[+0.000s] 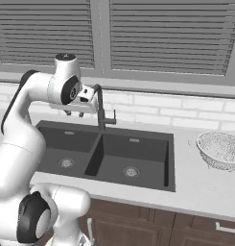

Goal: Put the colander in the sink, put the peach in the colander, and turn on the sink faucet and pour water over the colander.

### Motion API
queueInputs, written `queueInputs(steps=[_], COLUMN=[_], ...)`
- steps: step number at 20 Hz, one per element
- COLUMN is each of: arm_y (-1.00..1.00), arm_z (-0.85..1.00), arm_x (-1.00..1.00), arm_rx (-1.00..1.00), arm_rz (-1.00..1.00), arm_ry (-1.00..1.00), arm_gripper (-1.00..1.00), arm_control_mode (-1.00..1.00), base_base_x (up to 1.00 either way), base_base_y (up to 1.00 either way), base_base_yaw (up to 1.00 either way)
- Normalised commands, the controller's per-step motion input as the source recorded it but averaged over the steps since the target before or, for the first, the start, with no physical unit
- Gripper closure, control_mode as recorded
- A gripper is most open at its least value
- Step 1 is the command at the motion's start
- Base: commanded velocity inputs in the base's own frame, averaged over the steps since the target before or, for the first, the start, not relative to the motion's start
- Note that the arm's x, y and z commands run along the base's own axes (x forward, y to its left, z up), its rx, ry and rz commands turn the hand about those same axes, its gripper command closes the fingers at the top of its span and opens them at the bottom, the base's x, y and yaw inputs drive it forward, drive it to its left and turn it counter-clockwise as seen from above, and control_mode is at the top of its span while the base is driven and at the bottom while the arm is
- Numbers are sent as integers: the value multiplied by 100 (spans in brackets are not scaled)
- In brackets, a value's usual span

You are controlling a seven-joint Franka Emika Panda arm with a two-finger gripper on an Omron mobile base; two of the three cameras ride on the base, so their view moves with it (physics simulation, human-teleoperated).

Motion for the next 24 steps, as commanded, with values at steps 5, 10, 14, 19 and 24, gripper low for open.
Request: queueInputs(steps=[5,10,14,19,24], arm_y=[0,-33,-100,-100,-100], arm_z=[0,0,0,-6,-7], arm_x=[-32,-58,-7,7,39], arm_rx=[0,0,6,7,0], arm_rz=[0,-5,-2,-3,-6], arm_ry=[-8,-8,3,2,3], arm_gripper=[-100,-100,-100,-100,-100], arm_control_mode=[-100,-100,-100,-100,-100], base_base_x=[0,0,0,0,0], base_base_y=[0,0,0,0,0], base_base_yaw=[0,0,0,0,0])
